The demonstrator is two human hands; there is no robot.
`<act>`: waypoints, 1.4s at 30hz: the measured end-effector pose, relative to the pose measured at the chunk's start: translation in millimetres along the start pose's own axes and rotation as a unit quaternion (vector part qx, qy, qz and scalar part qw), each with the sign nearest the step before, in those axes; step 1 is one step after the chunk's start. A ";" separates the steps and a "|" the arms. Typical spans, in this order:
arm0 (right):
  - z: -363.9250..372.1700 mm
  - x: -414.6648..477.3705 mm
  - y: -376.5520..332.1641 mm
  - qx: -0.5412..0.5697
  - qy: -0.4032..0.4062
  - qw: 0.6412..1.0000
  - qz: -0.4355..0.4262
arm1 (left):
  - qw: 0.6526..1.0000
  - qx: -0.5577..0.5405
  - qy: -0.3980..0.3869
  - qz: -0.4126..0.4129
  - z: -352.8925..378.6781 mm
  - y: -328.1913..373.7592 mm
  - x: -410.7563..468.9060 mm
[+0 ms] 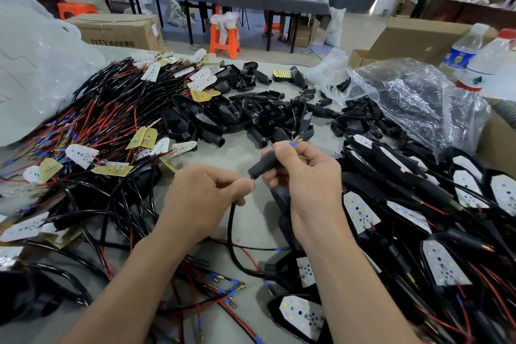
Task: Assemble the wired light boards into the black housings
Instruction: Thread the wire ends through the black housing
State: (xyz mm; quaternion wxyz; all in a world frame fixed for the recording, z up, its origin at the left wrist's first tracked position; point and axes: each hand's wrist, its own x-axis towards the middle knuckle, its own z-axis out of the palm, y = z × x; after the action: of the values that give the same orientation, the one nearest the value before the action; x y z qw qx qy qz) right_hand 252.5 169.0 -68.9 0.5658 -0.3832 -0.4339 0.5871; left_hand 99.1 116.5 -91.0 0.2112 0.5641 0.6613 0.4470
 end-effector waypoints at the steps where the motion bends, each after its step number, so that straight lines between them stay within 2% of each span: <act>1: 0.6 -0.1 -0.7 0.008 0.021 1.000 -0.014 | 1.000 -0.018 -0.001 -0.004 -0.4 0.5 0.4; 6: -4.0 1.9 -4.6 0.050 0.060 0.996 -0.029 | 0.994 -0.103 -0.020 -0.037 -3.1 4.2 5.5; 8: -2.8 1.8 -2.7 0.037 0.036 0.998 -0.022 | 0.992 -0.117 -0.013 -0.032 -3.7 6.7 4.3; 12: 1.5 -0.7 0.5 -0.023 -0.029 0.999 -0.025 | 0.997 -0.074 0.010 -0.016 -4.1 7.2 2.2; 14: 1.3 -0.3 -1.3 -0.022 -0.033 0.999 -0.031 | 0.992 -0.122 0.003 -0.027 -4.2 9.3 2.2; 17: -0.1 1.3 -4.9 0.012 0.026 0.999 -0.041 | 0.971 -0.210 -0.075 -0.087 -6.8 12.5 2.3; 19: -1.3 1.5 -7.3 0.045 0.060 0.996 -0.042 | 0.964 -0.184 -0.151 -0.118 -10.5 11.5 2.2; 21: -2.3 1.5 -9.2 0.062 0.075 0.994 -0.040 | 0.961 -0.161 -0.184 -0.126 -12.9 10.8 1.2; 25: -3.8 1.0 -12.1 0.045 0.064 0.996 -0.029 | 0.971 -0.153 -0.141 -0.119 -13.8 14.0 0.8; 29: -4.4 1.3 -11.5 0.005 0.043 0.999 -0.016 | 0.988 -0.066 -0.109 -0.087 -12.3 13.0 1.3; 32: -3.5 1.7 -11.0 -0.007 0.025 0.999 -0.021 | 0.993 -0.040 -0.088 -0.075 -10.9 14.8 0.0; 36: -6.8 5.3 -5.8 -0.079 0.037 0.993 -0.081 | 0.997 -0.026 -0.043 -0.061 -9.6 12.8 -0.4; 40: -9.9 7.9 -1.2 -0.183 0.057 0.969 -0.155 | 0.999 -0.026 0.008 -0.045 -6.7 10.7 -4.1; 42: -9.7 7.8 -1.7 -0.195 0.058 0.964 -0.173 | 0.998 -0.022 0.041 -0.033 -5.8 9.8 -4.8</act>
State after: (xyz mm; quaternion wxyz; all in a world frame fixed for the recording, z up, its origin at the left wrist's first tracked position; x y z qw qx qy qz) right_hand 261.7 177.5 -70.1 0.5973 -0.4387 -0.5658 0.3615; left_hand 101.4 109.6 -81.1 0.2109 0.5183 0.6778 0.4769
